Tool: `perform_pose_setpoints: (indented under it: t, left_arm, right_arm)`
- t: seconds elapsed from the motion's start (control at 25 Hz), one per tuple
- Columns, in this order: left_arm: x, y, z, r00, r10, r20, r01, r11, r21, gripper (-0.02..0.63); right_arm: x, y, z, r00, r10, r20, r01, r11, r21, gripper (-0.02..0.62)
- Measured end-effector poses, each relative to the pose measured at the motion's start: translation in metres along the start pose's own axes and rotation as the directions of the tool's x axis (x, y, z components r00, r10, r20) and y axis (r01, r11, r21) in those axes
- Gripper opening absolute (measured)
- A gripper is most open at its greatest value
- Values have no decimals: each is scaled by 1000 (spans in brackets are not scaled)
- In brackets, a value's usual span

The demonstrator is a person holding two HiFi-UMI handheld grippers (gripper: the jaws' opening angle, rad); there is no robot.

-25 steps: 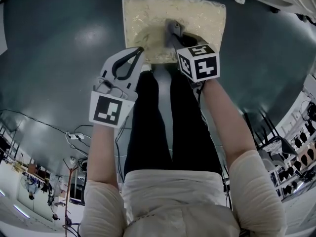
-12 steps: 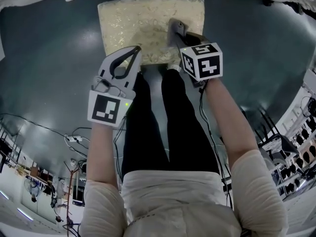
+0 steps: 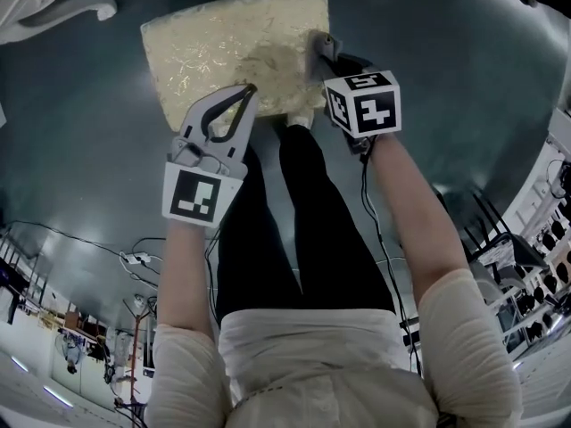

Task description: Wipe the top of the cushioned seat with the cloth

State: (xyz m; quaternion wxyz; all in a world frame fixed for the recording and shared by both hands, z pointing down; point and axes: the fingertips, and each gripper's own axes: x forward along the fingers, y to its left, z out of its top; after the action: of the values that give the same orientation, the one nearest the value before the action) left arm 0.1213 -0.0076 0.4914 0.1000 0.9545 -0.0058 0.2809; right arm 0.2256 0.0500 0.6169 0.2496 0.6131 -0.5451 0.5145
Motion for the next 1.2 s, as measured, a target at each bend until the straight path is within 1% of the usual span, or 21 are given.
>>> perform_pose_setpoints:
  t: [0.16, 0.24, 0.44, 0.56, 0.72, 1.0, 1.2]
  left_arm:
    - [6, -9, 5, 1000, 6, 7, -6, 1000, -1, 1]
    - [5, -11, 9, 1000, 13, 20, -13, 1000, 11, 0]
    - [-6, -17, 9, 1000, -10, 29, 9, 999, 45, 0]
    - [-19, -13, 11, 999, -15, 42, 13, 999, 46, 2]
    - [-53, 0, 3, 998, -2, 58, -1, 999, 52, 0]
    - [-133, 40, -42, 998, 50, 36, -51, 998, 24, 1]
    - [-177, 61, -72, 997, 79, 24, -79, 997, 4, 0]
  right_arm:
    - [-6, -19, -9, 999, -48, -17, 48, 999, 6, 28]
    - [-11, -21, -10, 998, -55, -18, 56, 998, 7, 28]
    - [-28, 4, 2, 1000, -8, 20, 9, 1000, -16, 28]
    - [-33, 25, 9, 999, 5, 33, -4, 1000, -31, 28]
    - [-26, 71, 7, 999, 25, 37, -25, 1000, -17, 28]
    - [10, 186, 0, 995, 103, 16, -102, 994, -50, 28]
    - [33, 250, -7, 990, 141, -12, -141, 986, -88, 28]
